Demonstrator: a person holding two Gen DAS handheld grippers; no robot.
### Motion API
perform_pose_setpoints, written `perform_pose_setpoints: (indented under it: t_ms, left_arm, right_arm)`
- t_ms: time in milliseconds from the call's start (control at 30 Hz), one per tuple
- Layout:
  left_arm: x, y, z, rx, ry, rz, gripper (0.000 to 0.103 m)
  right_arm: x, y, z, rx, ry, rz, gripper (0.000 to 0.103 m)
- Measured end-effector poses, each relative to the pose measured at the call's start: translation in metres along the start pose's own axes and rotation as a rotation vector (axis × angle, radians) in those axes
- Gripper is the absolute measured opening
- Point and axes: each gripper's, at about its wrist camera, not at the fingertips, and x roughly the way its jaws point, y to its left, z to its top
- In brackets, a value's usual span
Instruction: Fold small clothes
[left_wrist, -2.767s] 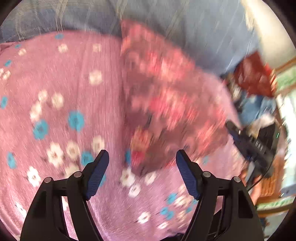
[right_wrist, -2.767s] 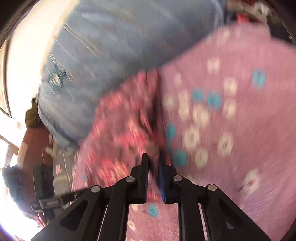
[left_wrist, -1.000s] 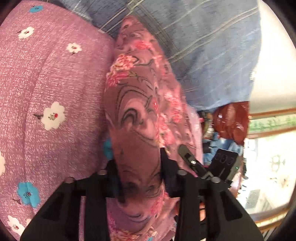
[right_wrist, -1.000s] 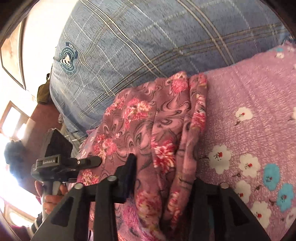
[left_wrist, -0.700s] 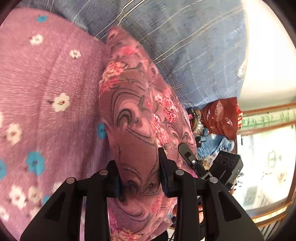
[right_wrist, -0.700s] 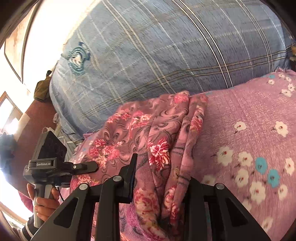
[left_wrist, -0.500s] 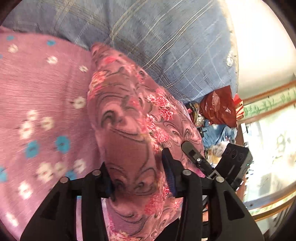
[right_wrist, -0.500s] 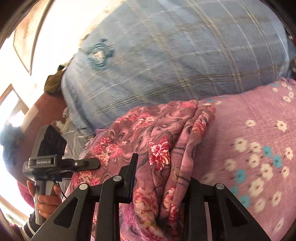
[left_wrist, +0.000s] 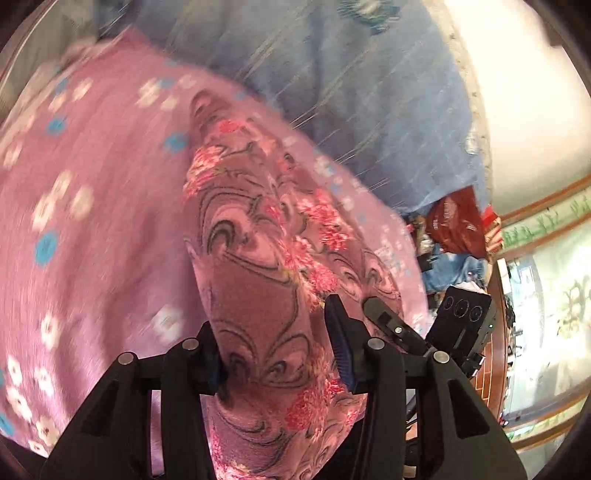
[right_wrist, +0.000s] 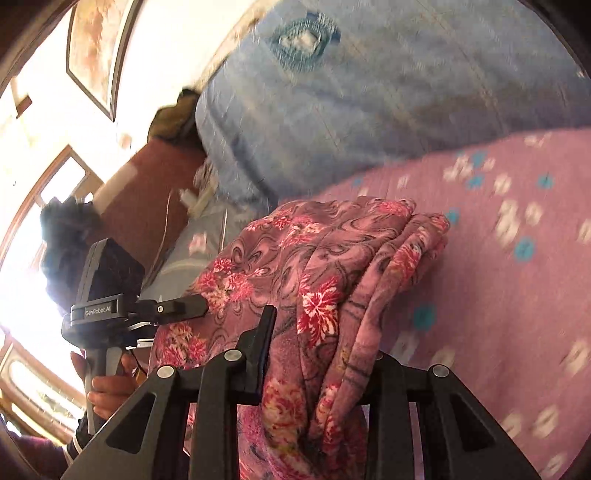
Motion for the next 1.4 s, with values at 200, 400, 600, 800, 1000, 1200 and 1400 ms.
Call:
perform_pose_setpoints:
  t_ms: [200,400,600,800,1000,1200,1400]
  left_arm:
    - [0.018,0.061,-0.020,-0.124,0.056,-0.021,0.049]
    - [-0.010,0.028,0.010,0.015,-0.069,0.056,0.068]
    - [0.026,-0.012,0.062,0.128,-0.058,0.177,0.070]
    - [0.081,0.013,0.093,0.098,0.003,0.352,0.081]
    - [0.060,-0.001,0.084,0.194,0.009,0.351,0.084]
    - [0.037,-0.008,0.016,0.299,0.023,0.331,0.085]
    - [0.060,-0.004,-0.013,0.341,-0.009,0.440,0.098]
  right_arm:
    - [0.027,-0.025,-0.035,0.027,0.133,-0.065,0.043]
    - [-0.007,-0.043,-0.004,0.128,0.007,-0.065,0.044]
    - [0.036,-0.059,0.035,0.212,0.047,-0.127,0.026]
    - [0.056,-0.039,0.048,0.052,0.036,-0.246,0.009]
    - [0.040,-0.045,0.041,-0.001,0.060,-0.284,0.024]
    - [-0.014,-0.016,0.003,-0.113,0.058,-0.019,0.024]
    - [0.001,-0.047,-0.044,-0.025,0.113,-0.117,0.032]
